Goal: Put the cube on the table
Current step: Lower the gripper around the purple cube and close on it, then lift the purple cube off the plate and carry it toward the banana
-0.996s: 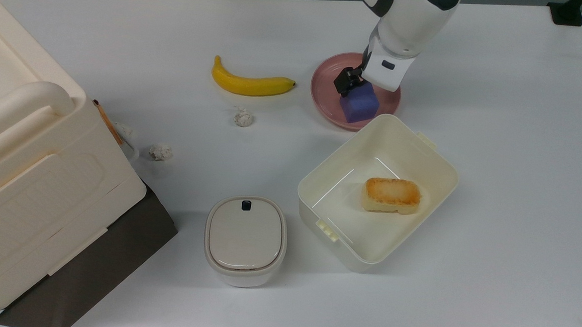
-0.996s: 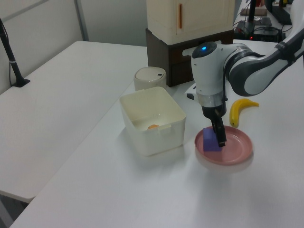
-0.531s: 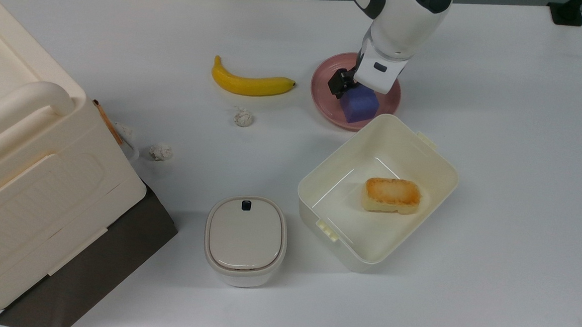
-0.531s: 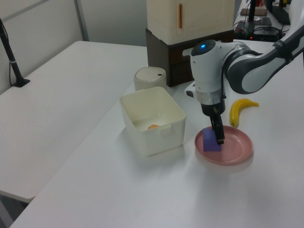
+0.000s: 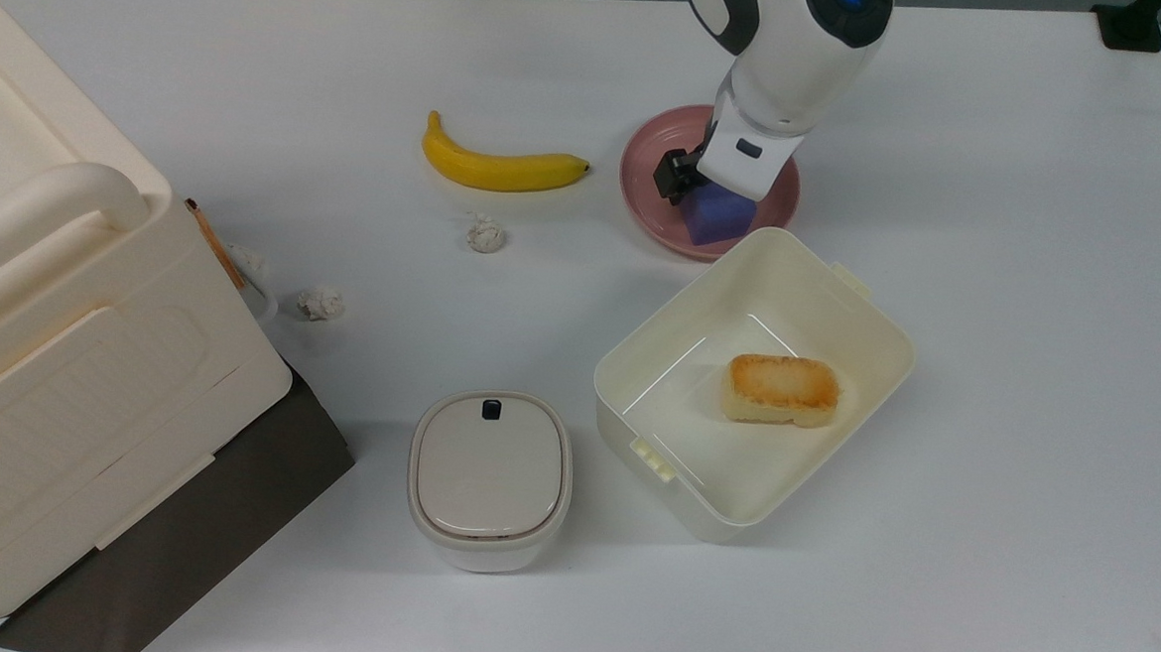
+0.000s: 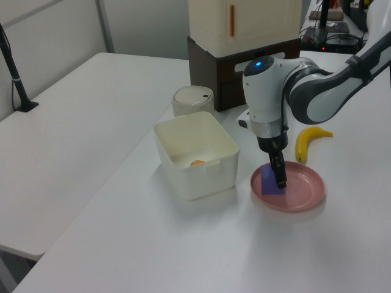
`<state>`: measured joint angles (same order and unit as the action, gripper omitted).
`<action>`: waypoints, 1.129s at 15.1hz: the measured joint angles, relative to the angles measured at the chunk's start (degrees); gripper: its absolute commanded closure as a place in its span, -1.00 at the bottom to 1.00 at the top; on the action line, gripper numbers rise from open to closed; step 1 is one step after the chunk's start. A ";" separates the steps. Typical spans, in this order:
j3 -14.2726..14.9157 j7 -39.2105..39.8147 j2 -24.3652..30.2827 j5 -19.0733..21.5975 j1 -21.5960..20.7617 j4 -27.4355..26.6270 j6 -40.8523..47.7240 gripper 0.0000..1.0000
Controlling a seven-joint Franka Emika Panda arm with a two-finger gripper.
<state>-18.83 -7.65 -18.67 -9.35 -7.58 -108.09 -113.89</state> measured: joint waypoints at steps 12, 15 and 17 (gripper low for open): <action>0.03 -3.96 1.00 0.25 1.98 2.30 -0.13 1.00; 0.25 -3.97 2.64 2.12 4.49 5.06 2.35 1.00; 1.21 -4.25 3.51 2.31 5.67 6.57 4.53 1.00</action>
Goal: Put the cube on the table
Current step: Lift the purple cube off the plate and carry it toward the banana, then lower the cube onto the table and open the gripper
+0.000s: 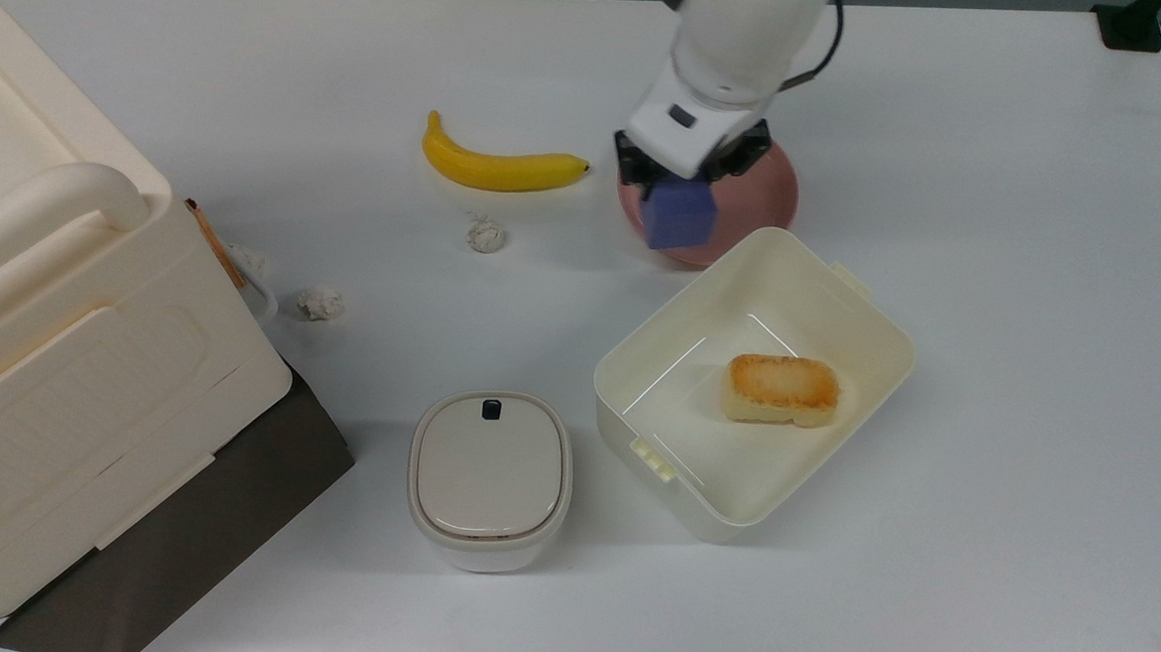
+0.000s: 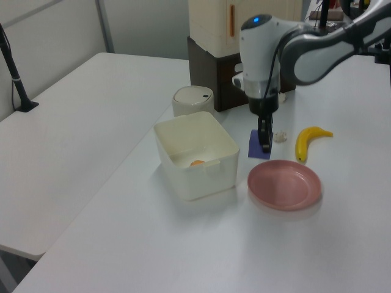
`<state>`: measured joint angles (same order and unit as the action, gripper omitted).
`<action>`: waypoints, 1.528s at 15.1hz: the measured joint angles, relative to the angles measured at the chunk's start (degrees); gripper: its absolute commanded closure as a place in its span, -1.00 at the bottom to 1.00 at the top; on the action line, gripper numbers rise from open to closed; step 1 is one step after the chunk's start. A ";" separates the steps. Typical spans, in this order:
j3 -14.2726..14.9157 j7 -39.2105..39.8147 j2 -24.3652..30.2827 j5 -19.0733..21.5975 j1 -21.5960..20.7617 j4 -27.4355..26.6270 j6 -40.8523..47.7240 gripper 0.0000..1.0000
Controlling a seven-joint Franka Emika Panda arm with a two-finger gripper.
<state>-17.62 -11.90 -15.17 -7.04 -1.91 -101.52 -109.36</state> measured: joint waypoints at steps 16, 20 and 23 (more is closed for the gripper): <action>10.79 -3.36 0.69 -1.07 3.25 0.98 0.40 0.00; 10.84 -4.79 0.57 -1.44 3.56 0.98 0.27 -0.91; 10.85 -7.07 0.52 -1.96 3.78 0.99 -0.94 -1.00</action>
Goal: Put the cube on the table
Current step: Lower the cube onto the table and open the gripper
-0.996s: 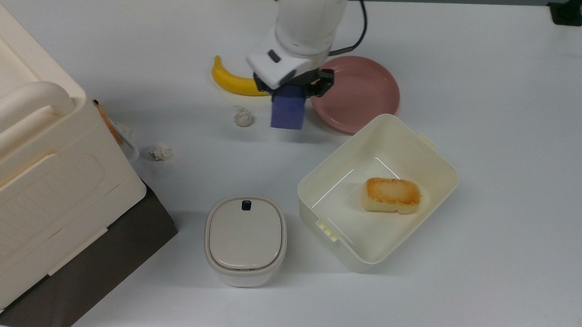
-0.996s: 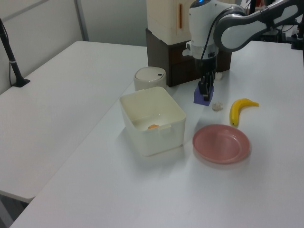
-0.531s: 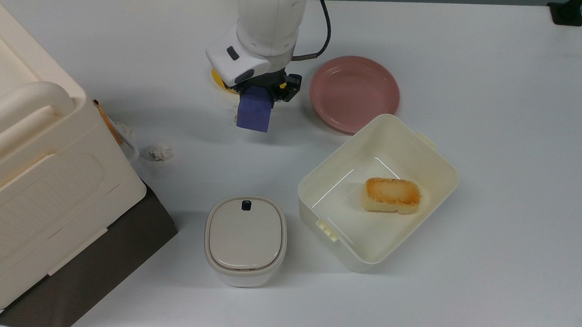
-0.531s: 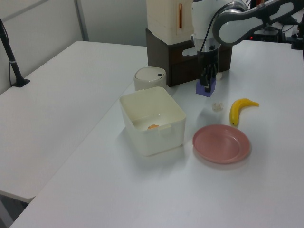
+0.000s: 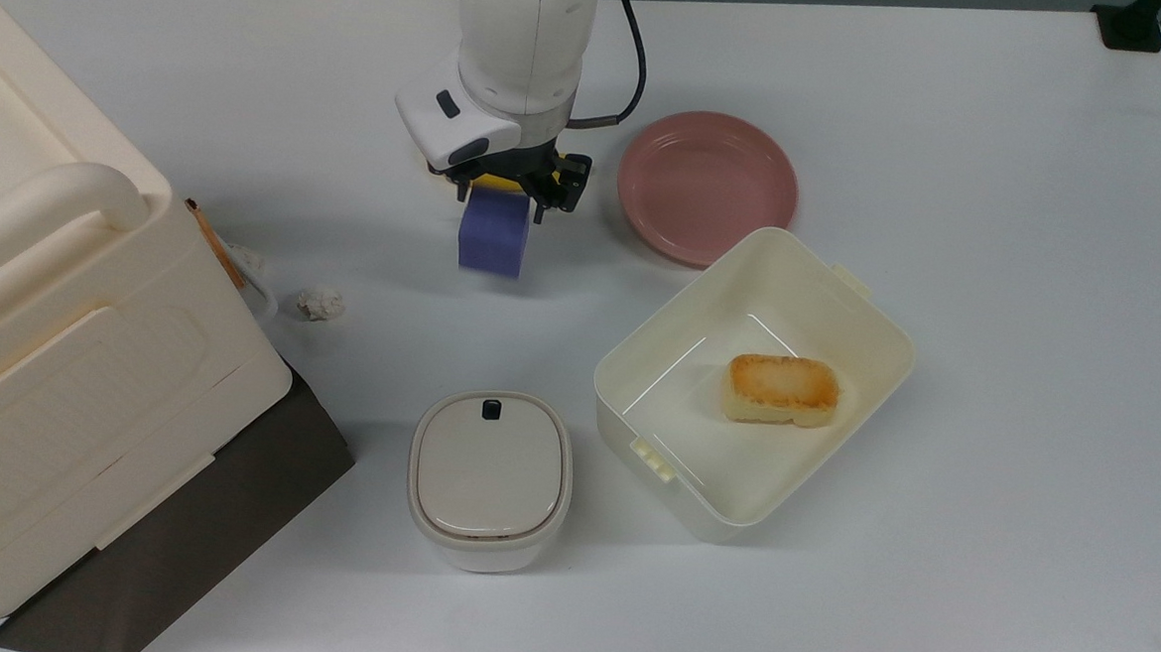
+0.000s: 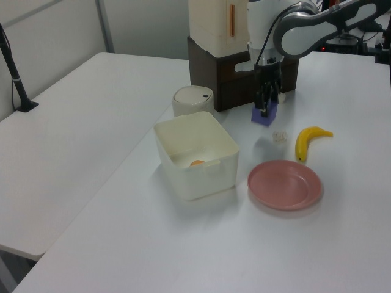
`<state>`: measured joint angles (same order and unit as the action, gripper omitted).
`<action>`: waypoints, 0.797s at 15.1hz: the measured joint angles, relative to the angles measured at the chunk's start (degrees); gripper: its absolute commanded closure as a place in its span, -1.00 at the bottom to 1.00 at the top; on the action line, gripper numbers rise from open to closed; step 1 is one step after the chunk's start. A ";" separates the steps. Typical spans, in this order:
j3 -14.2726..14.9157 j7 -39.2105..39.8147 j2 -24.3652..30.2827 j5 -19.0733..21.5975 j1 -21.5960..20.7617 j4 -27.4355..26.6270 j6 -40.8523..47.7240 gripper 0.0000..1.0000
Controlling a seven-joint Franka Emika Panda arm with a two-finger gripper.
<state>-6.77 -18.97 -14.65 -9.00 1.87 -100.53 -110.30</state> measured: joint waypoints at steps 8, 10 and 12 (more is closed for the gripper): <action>0.00 -0.79 -0.01 -0.26 0.22 0.00 -0.28 -1.00; 0.02 -0.86 0.04 -0.26 0.30 0.05 -0.28 -1.00; 0.55 -0.98 0.59 -0.30 0.49 0.29 -0.26 -1.00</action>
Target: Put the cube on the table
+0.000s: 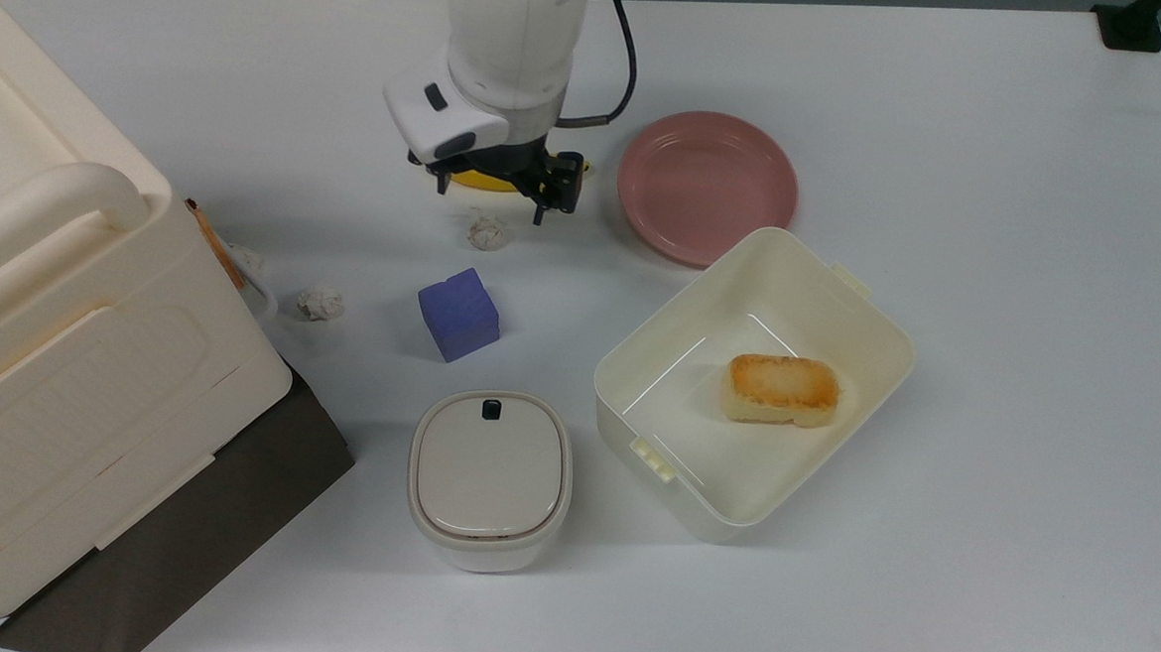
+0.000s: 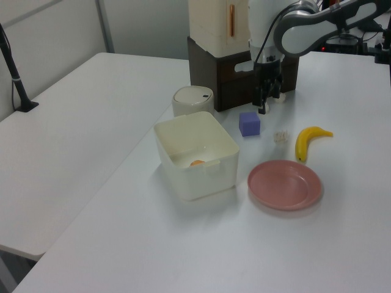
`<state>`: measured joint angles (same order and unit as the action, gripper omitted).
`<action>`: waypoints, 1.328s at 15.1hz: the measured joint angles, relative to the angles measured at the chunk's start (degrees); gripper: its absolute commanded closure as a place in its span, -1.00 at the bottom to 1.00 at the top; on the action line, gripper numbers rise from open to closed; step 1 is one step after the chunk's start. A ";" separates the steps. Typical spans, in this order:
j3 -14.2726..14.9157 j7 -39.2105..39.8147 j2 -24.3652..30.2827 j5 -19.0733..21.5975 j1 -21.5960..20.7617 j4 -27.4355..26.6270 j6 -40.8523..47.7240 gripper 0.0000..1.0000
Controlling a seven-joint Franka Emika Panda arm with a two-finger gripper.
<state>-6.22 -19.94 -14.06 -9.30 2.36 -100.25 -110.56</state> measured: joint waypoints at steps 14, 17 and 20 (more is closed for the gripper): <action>17.38 19.38 16.40 4.70 -2.92 9.31 22.76 -1.00; 18.25 19.61 17.42 5.69 -4.32 10.38 23.46 -1.00; 18.32 15.71 17.40 7.46 -5.06 11.25 23.46 -1.00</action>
<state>12.10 -4.23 3.34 -1.84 -2.69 -89.00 -87.10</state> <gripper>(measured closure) 0.000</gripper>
